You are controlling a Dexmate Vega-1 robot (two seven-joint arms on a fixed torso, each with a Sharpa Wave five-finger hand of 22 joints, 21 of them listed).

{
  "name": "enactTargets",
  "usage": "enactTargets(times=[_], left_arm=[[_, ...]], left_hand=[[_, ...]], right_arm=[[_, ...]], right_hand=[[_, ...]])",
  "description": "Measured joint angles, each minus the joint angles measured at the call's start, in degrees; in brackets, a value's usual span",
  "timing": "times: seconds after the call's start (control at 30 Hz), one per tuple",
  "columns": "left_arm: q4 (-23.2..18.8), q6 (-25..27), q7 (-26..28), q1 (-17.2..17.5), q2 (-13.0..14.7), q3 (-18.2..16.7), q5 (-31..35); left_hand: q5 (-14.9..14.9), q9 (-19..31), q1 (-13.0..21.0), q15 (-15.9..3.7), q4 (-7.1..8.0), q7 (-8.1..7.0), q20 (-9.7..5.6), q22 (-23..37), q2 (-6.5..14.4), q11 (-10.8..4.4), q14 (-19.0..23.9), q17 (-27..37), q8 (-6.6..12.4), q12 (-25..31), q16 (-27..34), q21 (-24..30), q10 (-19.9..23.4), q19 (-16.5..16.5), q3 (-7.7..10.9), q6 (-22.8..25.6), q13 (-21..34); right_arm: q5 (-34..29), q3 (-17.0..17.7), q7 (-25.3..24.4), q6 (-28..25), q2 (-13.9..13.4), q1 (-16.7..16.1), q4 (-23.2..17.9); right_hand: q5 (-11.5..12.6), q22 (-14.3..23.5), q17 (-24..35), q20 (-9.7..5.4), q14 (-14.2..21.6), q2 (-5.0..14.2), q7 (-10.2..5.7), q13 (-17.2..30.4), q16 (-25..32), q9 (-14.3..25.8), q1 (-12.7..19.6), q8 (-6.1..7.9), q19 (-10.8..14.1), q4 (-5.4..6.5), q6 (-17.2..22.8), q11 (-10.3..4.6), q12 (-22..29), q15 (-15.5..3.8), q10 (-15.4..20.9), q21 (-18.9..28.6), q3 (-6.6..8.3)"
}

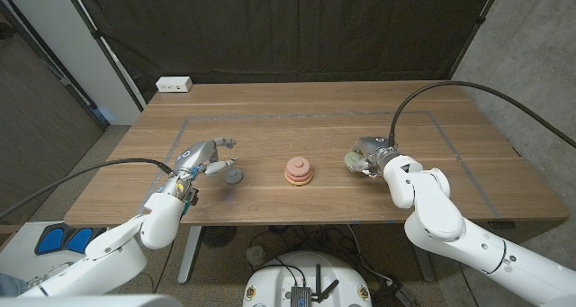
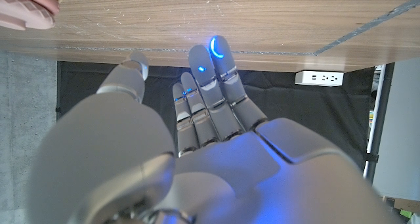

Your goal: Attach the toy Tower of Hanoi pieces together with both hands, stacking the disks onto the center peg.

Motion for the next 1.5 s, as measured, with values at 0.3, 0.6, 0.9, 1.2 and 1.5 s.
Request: enactTargets(times=[0.3,0.6,0.9,1.2,1.5], left_arm=[[0.0,-0.1,-0.11,-0.24,0.06,0.03,0.1],[0.1,-0.24,-0.02,-0.23,-0.06,0.02,0.12],[0.37,-0.25,-0.01,-0.46,-0.13,0.02,0.05],[0.52,-0.11,-0.06,-0.57,-0.24,0.04,-0.33],[0.89,-0.26,-0.02,-0.89,-0.36,0.12,-0.65]], left_hand=[[0.0,0.0,0.0,0.0,0.17,-0.17,0.0,0.0,0.0,0.03,0.0,0.0,-0.26,0.0,0.0,0.0,0.03,0.0,0.16,0.17,0.0],[0.0,0.0,0.0,0.0,-0.01,-0.28,0.0,0.0,0.0,0.07,0.0,-0.01,-0.44,0.0,0.0,0.0,0.07,0.0,0.49,0.27,0.27],[0.0,-0.01,0.0,0.0,-0.01,-0.28,0.0,0.0,0.0,0.08,0.0,-0.01,-0.44,0.0,0.0,0.0,0.07,0.0,0.49,0.28,0.27],[0.0,-0.01,0.0,0.0,-0.01,-0.28,0.0,0.0,0.0,0.29,0.0,-0.01,-0.44,0.0,0.0,0.0,-0.14,0.0,0.48,0.28,0.27],[0.0,-0.01,0.0,0.0,-0.01,-0.28,0.0,0.0,0.0,0.29,0.0,-0.01,-0.44,0.0,0.0,0.0,-0.14,0.0,0.48,0.28,0.27]], right_arm=[[-1.69,0.98,1.88,0.9,0.41,-0.32,-0.83],[-1.59,2.23,1.74,3.37,0.93,-1.06,-1.24],[-0.28,3.15,1.01,6.31,1.28,-1.19,-1.26],[1.33,3.62,0.04,9.22,1.67,-0.61,-0.95],[2.89,3.64,-0.76,12.28,2.14,0.47,-0.47]], right_hand=[[0.0,0.01,0.0,-0.01,0.0,0.0,0.0,0.01,0.21,0.01,0.0,0.0,0.01,0.0,0.0,-0.01,-0.14,0.0,0.0,0.0,0.0],[0.0,-0.05,0.0,0.01,0.0,0.0,-0.01,0.3,0.44,0.03,0.0,-0.06,0.4,-0.24,-0.01,-0.01,-0.42,0.0,-0.01,0.0,0.24],[-0.01,0.02,0.0,0.01,0.0,0.0,-0.01,0.29,0.65,0.04,0.0,-0.11,0.4,-0.44,-0.01,0.2,-0.6,0.0,0.21,-0.44,0.44],[-0.03,0.01,-0.01,0.01,0.0,0.0,-0.01,0.26,1.06,0.05,0.0,-0.18,0.4,-0.48,-0.01,0.19,-0.54,0.0,0.21,-0.44,0.48],[-0.09,0.02,-0.01,0.01,0.0,0.0,0.22,0.23,1.29,0.04,0.0,-0.4,0.4,-0.65,0.22,0.19,-0.54,0.0,0.2,-0.44,0.65]])
